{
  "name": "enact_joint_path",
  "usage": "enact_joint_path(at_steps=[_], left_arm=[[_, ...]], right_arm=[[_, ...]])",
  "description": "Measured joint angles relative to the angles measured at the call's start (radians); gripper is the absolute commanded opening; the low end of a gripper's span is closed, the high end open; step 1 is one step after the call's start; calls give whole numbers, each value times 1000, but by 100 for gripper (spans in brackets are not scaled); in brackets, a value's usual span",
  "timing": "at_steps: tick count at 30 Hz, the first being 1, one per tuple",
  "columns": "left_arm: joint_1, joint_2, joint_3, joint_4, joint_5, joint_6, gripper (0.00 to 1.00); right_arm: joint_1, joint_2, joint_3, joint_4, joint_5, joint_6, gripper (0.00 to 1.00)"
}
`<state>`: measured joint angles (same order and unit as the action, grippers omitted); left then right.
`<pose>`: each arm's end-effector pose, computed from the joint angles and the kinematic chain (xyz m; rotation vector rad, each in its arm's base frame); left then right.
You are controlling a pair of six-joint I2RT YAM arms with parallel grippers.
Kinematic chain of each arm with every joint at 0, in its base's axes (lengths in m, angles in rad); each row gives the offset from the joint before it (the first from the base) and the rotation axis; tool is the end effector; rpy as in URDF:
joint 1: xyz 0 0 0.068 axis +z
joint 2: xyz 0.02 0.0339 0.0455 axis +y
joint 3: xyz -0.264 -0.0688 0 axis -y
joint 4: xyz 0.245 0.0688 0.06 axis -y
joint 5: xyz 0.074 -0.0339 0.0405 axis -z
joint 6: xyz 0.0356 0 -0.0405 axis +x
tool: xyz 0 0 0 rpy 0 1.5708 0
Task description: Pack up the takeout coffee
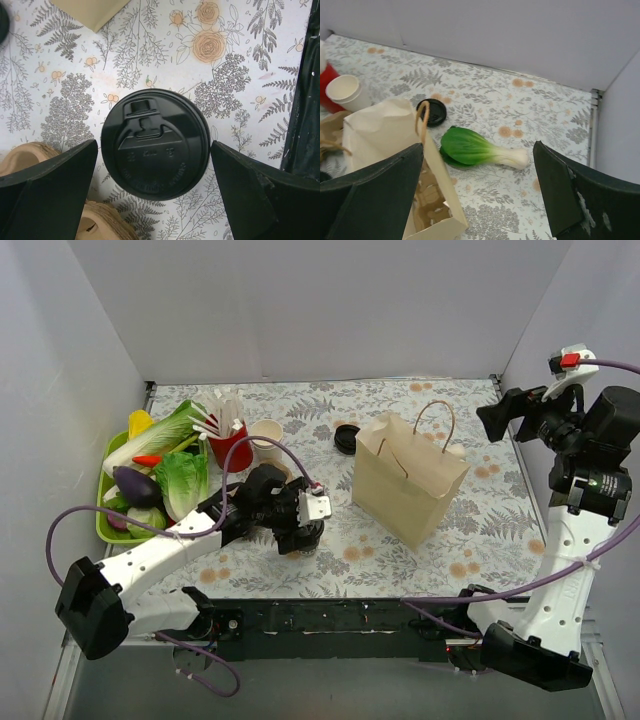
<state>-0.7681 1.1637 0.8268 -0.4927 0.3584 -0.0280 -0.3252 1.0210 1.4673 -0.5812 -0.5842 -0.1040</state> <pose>0.1632 -0.1750 0.2524 1.0593 2.2482 -0.7874 0.1768 -0.0389 0.4845 -0.2457 1.6683 0.1758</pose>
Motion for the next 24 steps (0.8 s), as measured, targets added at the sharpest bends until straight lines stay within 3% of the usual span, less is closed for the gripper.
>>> enact_joint_path(at_steps=[6,14,24], left_arm=[[0,-41,-1,6,1,-19,98],[0,-111,14,-50,18,-96,98],[30,-19,251,-309,113,32,98]], right_arm=[[76,-50,-60,7,-189,-2,98],[438,-55,-67,-24,-254,-58,98],[495,-5,-74,-45,-312,-79,98]])
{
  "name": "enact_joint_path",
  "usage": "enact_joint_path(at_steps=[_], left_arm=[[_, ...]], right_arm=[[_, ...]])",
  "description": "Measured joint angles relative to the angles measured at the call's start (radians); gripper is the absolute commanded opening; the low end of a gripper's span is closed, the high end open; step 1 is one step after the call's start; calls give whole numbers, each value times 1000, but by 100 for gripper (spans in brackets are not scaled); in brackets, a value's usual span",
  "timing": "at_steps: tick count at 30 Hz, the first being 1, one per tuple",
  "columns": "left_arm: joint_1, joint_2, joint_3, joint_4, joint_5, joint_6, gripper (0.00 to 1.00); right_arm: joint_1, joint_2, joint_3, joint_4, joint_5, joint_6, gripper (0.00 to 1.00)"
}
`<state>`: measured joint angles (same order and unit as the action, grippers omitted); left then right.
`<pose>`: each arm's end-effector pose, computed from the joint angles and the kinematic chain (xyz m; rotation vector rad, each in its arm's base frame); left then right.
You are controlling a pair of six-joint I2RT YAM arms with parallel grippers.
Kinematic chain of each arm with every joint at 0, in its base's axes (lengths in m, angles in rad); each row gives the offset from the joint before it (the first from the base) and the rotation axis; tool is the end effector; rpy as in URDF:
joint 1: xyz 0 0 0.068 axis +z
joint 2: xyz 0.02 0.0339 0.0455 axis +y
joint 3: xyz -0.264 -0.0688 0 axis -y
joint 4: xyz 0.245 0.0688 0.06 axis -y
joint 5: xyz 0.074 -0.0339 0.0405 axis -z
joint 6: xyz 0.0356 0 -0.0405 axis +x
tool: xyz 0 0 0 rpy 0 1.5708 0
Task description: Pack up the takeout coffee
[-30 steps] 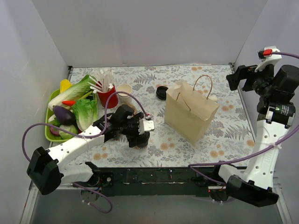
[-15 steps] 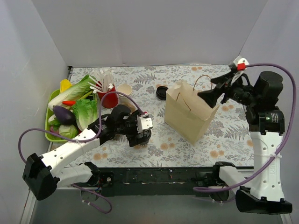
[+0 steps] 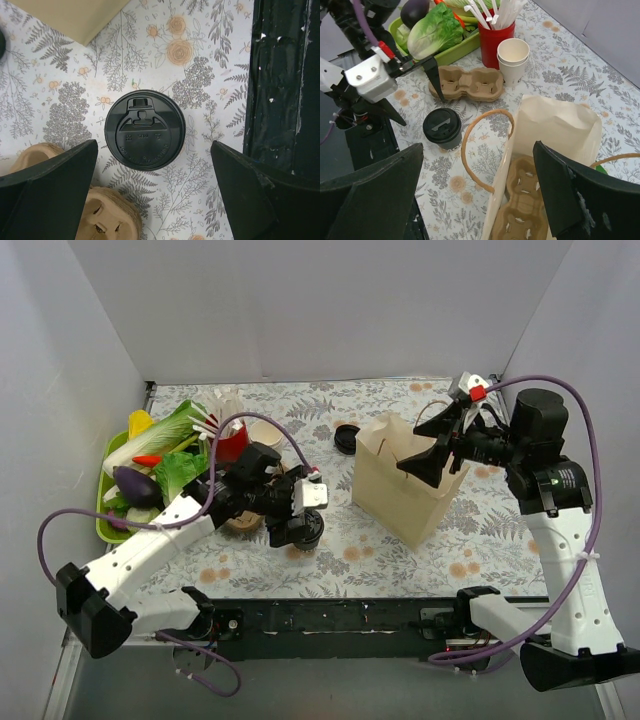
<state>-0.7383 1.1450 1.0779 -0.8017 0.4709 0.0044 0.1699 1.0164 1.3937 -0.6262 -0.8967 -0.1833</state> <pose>0.1575 -0.1652 0.3166 1.1152 2.2567 -0.8909 0.1726 0.0578 0.4603 -0.9138 1.5435 0.7993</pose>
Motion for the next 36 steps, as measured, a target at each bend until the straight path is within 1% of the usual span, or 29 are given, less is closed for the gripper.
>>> enact_joint_path(at_steps=[4,10,17,27,36], left_arm=[[41,99,47,-66,39,68,98],[81,222,96,-112,65,138,98],[82,263,128,-153,92,187,98],[82,304,129,-156,95,201,98],[82,305,129,-145,95,201,98]], right_arm=[[2,-29,-21,-31,30,-7,98],[2,-78,-22,-83,136,-23,98],[-3,-141,-51,-83,179,-27,98],[-19,-137,-82,-81,192,-27,98],[-27,-138,-82,-80,192,-26,98]])
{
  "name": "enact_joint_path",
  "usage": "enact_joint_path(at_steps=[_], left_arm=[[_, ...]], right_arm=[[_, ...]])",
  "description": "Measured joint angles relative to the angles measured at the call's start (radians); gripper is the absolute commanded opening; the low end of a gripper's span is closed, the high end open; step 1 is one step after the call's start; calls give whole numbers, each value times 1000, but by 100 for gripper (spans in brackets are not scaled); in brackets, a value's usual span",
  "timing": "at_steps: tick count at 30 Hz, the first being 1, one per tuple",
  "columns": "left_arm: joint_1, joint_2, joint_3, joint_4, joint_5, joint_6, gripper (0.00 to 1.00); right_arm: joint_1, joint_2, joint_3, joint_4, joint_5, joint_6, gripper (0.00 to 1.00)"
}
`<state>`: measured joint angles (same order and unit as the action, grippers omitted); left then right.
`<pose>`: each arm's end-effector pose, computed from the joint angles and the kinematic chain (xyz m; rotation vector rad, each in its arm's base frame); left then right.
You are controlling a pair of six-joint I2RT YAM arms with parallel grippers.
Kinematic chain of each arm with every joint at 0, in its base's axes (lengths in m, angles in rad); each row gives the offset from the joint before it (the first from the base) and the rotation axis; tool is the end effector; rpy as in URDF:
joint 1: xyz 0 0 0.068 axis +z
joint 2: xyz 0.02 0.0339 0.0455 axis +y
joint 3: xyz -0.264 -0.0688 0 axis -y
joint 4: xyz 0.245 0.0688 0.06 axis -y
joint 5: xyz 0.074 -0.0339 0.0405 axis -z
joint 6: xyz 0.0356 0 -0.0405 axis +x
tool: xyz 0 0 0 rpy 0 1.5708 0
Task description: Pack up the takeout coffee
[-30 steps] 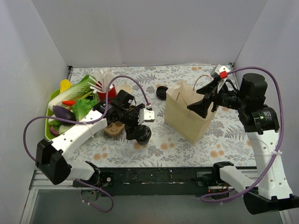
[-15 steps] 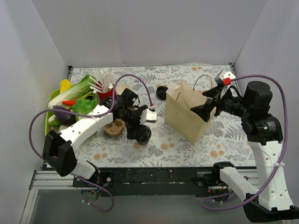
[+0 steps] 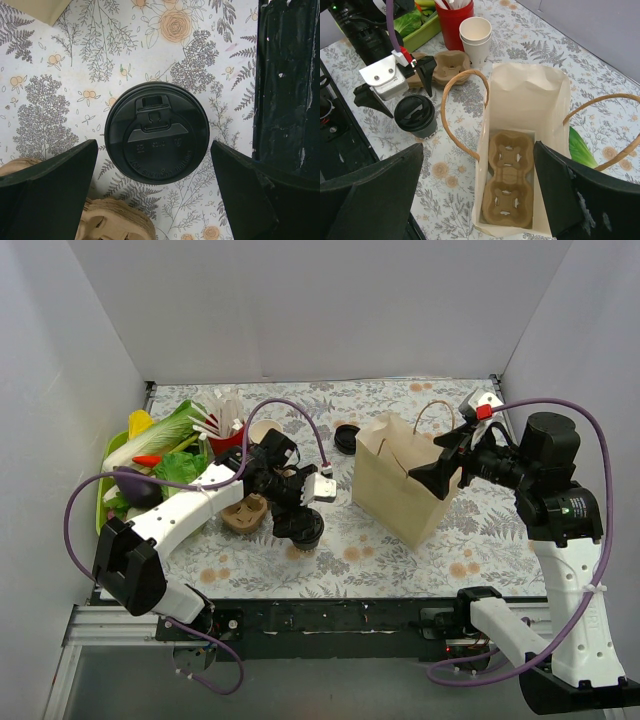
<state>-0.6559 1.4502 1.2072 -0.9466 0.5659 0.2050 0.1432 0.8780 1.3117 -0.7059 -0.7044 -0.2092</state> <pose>0.2096 -0.1854 0.2783 1.2931 2.4449 -0.9017 0.1411 0.0436 0.4469 -0.7875 1.6375 0.5991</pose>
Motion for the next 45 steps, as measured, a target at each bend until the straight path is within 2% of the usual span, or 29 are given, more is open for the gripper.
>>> enact_joint_path(at_steps=[20,45], left_arm=[[-8,1,-2,11,0,-4,97],[-43,8,-39,49,-34,-4,88]], right_arm=[[-7,-2,-19,5,3,2,98],[-12,-6,-48,27,11,4,98]])
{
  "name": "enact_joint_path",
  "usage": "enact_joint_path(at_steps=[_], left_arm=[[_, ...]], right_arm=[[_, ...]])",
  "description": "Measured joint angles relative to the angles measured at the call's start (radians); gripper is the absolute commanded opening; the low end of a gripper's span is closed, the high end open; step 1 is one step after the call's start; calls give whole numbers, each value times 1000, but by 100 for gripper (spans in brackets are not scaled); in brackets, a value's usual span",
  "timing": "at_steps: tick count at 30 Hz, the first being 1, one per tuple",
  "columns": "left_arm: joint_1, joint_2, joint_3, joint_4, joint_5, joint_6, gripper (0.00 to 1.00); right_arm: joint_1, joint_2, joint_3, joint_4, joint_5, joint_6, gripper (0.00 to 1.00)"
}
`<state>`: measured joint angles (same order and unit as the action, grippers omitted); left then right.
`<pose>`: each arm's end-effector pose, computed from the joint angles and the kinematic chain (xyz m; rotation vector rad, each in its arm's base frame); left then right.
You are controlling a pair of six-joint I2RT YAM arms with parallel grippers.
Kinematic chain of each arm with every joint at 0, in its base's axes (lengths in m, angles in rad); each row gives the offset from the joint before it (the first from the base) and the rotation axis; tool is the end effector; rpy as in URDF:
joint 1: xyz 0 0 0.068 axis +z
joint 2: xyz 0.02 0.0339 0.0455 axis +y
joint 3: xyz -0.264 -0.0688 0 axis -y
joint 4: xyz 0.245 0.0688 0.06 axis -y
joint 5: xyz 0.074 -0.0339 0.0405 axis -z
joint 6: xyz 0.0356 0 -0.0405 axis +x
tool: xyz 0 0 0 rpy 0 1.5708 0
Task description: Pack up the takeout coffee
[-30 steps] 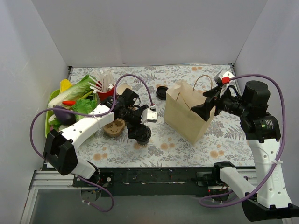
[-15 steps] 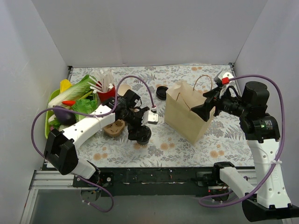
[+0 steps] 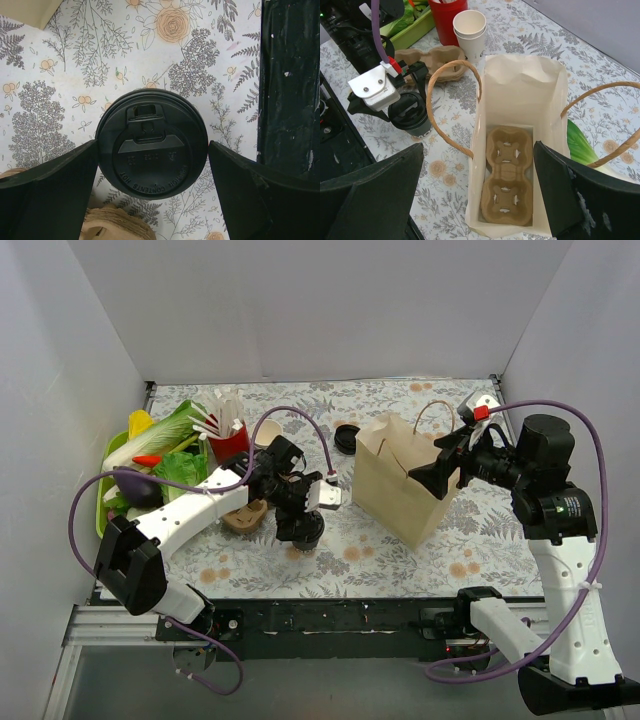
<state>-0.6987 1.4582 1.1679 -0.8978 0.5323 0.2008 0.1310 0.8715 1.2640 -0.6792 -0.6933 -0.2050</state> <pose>0.2038 -0.1948 0.2661 1.3394 2.4371 -0.8663 0.1465 0.0422 0.4360 -0.7655 1.6613 0.5886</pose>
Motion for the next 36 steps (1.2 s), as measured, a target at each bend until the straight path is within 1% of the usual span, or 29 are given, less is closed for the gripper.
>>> enact_joint_path(at_steps=[5,10,20,24,26,27,30,31,33,34,36], left_arm=[[-2,0,0,-4,1,1,91],[-2,0,6,-29,11,2,91],[-2,0,10,-37,13,0,85],[-4,-5,-1,-14,3,-4,85],[-7,-20,-19,5,-2,-9,83],[-10,-31,-30,11,-7,-10,80],[-14,-48,-47,24,-16,-10,74],[-15,-51,-50,24,-17,-6,69],[-18,-52,-50,23,-20,-2,63],[-19,-52,-50,23,-20,1,58],[-19,-53,-50,18,-20,8,54]], right_arm=[[0,0,-2,0,3,0,98],[0,0,-2,0,3,0,98],[0,0,-3,1,4,0,98],[0,0,-3,1,4,0,98],[0,0,-3,1,6,0,98],[0,1,-3,1,6,0,98],[0,1,-3,2,7,0,98],[0,1,-3,2,7,0,98],[0,1,-3,2,7,0,98],[0,2,-3,2,7,0,98],[0,6,-2,0,9,0,98]])
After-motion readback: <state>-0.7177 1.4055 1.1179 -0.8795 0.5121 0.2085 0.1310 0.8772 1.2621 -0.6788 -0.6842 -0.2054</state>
